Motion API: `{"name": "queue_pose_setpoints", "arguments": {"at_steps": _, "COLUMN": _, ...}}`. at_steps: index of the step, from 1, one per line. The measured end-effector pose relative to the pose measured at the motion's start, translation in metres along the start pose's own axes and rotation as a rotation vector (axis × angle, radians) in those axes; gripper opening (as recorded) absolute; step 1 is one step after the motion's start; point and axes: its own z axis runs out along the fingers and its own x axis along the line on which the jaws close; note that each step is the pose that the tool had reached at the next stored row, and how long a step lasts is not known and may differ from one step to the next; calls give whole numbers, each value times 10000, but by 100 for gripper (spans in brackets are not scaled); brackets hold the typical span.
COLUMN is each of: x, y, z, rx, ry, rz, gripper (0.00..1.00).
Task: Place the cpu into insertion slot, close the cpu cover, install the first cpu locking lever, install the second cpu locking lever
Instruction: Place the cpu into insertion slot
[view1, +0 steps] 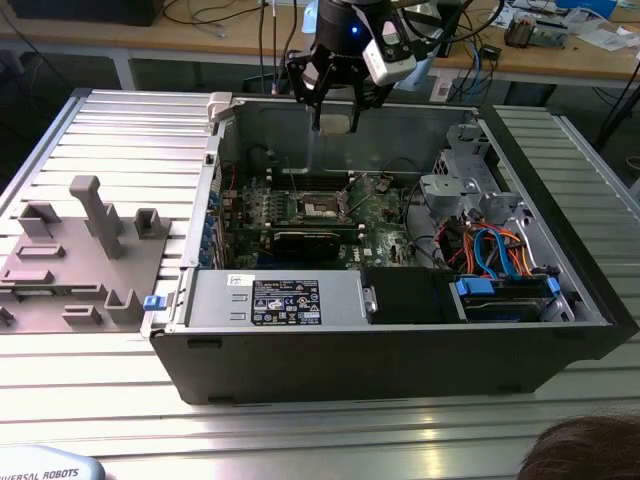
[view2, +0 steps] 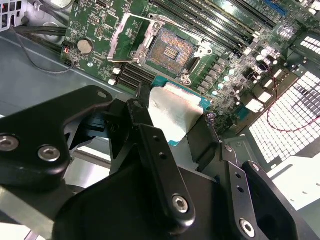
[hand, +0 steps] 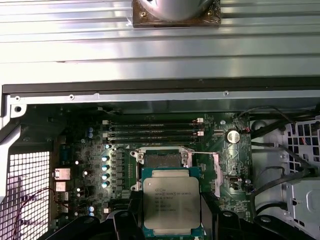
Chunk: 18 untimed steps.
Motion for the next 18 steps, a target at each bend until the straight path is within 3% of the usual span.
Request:
{"name": "queue_pose_setpoints", "arguments": {"at_steps": 16, "x": -1, "y": -7, "z": 74, "rx": 0, "ry": 0, "rz": 0, "gripper": 55}}
{"name": "queue_pose_setpoints", "arguments": {"at_steps": 18, "x": -2, "y": -11, "z": 125, "rx": -1, "ry": 0, "rz": 0, "gripper": 55}}
